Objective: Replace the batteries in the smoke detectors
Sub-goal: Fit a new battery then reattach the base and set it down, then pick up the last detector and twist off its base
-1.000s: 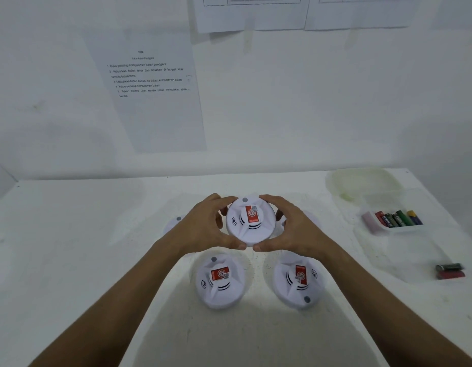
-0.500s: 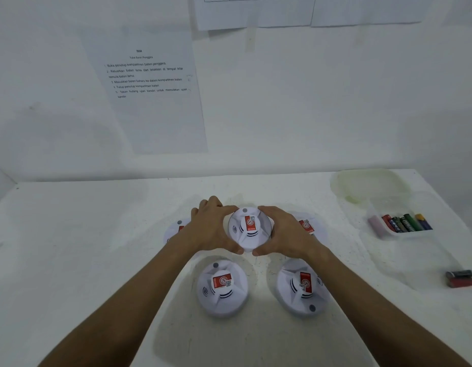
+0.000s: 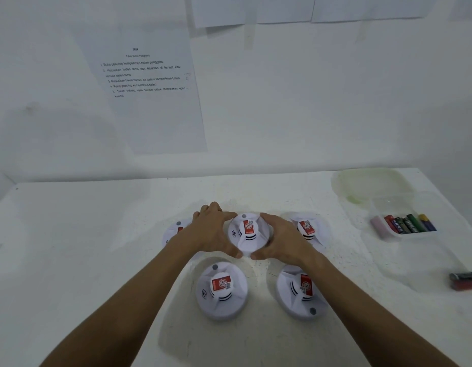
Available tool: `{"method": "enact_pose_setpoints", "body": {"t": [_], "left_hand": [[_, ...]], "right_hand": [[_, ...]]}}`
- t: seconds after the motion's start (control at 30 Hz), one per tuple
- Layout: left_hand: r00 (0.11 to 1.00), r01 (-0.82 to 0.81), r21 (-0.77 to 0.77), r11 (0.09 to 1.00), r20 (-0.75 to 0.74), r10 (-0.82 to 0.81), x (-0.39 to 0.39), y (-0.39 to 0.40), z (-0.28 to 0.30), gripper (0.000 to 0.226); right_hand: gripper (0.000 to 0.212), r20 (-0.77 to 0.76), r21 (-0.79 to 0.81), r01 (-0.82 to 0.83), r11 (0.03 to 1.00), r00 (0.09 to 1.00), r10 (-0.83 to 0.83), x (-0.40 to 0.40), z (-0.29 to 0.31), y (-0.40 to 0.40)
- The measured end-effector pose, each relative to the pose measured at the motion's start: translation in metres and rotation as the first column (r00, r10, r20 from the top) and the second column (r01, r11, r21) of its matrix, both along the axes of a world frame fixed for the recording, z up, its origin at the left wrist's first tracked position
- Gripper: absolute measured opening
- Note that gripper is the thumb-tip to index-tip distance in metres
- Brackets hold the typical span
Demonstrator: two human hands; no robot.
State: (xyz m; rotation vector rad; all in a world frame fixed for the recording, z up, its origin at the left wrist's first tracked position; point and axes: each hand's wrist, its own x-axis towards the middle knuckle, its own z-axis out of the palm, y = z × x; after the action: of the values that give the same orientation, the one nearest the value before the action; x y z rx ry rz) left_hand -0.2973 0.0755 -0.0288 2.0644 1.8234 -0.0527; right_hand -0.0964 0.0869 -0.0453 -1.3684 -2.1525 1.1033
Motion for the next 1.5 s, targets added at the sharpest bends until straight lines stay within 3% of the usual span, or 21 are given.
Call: {"method": "enact_pose_setpoints", "body": {"t": [0.13,0.23,0.37,0.6,0.73,0.9,0.97,1.1,1.23,1.37,1.5], "left_hand": [[0.997,-0.033,0.043,0.999,0.071,0.030,0.002,-0.006,0.005,0.059],[0.986,-0.005,0.106,0.994,0.166,-0.012,0.015,-0.012,0.018,0.076],[0.973,0.000,0.079,0.997,0.228,-0.018,0.053,-0.009,0.034,0.080],[0.999,-0.003,-0.002,1.000,0.037,0.003,0.110,0.008,0.025,0.086],[0.999,-0.018,0.001,1.000,-0.040,0.018,0.122,0.011,0.017,0.069],[0.992,-0.040,0.023,0.999,-0.116,0.042,0.132,0.011,0.009,0.062],[0.991,-0.039,0.035,0.999,-0.124,0.043,0.135,0.013,0.010,0.064],[0.998,-0.055,0.037,0.998,0.016,0.055,0.136,0.012,0.013,0.065],[0.971,-0.024,0.101,0.995,0.239,-0.001,0.138,0.003,0.031,0.072],[0.898,-0.062,0.113,0.992,0.440,0.006,0.142,-0.011,0.054,0.076],[0.854,-0.062,0.111,0.992,0.520,-0.005,0.151,-0.021,0.069,0.083]], "right_hand": [[0.067,0.005,0.029,0.001,1.000,1.000,-0.001,0.012,0.009,-0.006],[0.087,0.015,0.078,0.047,0.996,0.999,-0.049,0.037,0.019,-0.007],[0.089,0.048,0.169,0.078,0.983,0.995,-0.087,0.080,0.034,0.000],[0.107,0.181,0.006,0.025,1.000,0.983,-0.025,0.123,0.029,0.014],[0.087,0.205,0.021,-0.087,0.996,0.975,0.080,0.123,0.025,0.020],[0.120,0.194,0.037,-0.136,0.990,0.973,0.127,0.126,0.010,0.028],[0.122,0.171,0.039,-0.143,0.989,0.976,0.134,0.130,-0.002,0.035],[0.097,0.152,0.063,-0.159,0.985,0.977,0.148,0.137,0.013,0.032],[0.116,0.112,0.048,-0.195,0.980,0.976,0.189,0.152,0.033,0.028],[0.113,0.140,0.108,-0.268,0.957,0.957,0.252,0.168,0.064,0.022],[0.101,0.103,0.125,-0.315,0.941,0.947,0.303,0.176,0.082,0.009]]}}
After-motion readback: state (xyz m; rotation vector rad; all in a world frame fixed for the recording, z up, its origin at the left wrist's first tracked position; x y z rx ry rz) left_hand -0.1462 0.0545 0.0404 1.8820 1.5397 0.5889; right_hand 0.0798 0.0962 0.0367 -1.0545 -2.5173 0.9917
